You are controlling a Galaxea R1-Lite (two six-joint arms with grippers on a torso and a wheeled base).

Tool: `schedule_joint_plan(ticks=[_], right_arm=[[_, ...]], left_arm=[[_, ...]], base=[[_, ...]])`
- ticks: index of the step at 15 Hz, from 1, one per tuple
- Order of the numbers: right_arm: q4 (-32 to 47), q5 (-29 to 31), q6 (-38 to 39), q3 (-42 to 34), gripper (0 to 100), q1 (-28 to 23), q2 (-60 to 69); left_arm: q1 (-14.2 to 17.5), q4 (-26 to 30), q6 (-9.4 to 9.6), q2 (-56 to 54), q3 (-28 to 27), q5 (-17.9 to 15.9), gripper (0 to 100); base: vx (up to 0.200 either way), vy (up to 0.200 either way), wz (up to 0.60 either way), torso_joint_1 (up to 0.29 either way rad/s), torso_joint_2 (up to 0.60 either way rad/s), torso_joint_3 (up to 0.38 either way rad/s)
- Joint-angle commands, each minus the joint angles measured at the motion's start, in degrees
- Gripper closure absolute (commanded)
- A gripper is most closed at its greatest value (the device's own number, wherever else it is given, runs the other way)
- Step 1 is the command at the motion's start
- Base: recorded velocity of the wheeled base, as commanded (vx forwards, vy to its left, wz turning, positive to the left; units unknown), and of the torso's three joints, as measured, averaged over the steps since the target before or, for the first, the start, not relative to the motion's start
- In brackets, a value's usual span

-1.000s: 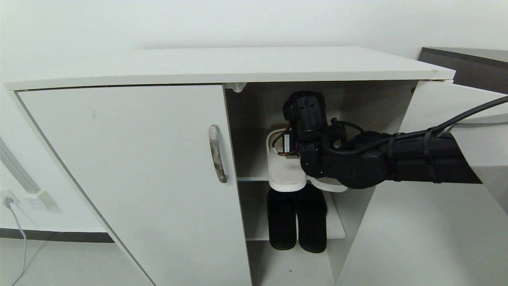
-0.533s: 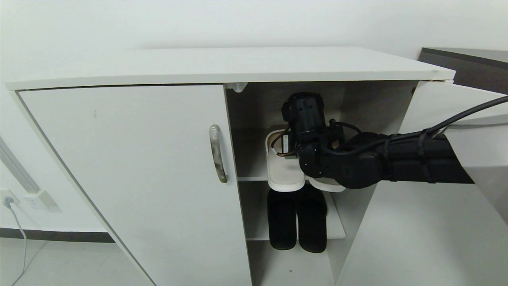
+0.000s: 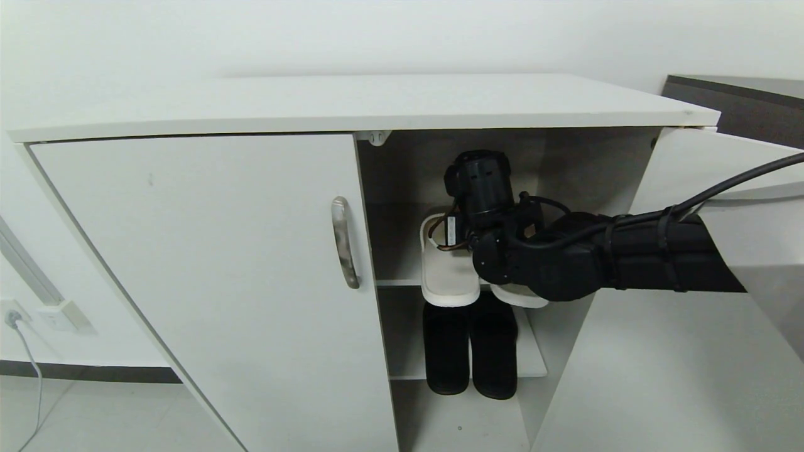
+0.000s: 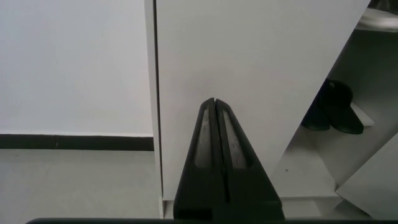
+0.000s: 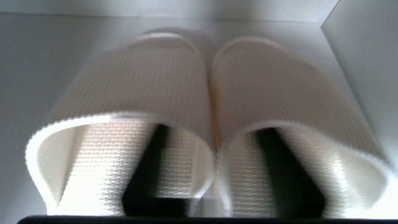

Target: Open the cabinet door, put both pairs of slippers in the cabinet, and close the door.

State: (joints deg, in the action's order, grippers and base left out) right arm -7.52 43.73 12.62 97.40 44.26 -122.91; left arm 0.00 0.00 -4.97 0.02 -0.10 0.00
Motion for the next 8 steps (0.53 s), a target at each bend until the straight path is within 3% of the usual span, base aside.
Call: schedule_joint_plan(ticks=[1,8], right_arm=[[-0.04,-0.13,-0.14,-2.83,0,0.82,1.7],[-0.3,0.75,-0.4,-13.2,0,5.04,12.08]], left_arm=[[0.0,0.0,-0.04,0.06,0.01,0.0,100],[0.0,0.0,-0.04,0.06,0.01,0.0,100]], base=[[0.0,0.0,0.0,0.0,0.0,0.0],[0.0,0.0,0.0,0.0,0.0,0.0]])
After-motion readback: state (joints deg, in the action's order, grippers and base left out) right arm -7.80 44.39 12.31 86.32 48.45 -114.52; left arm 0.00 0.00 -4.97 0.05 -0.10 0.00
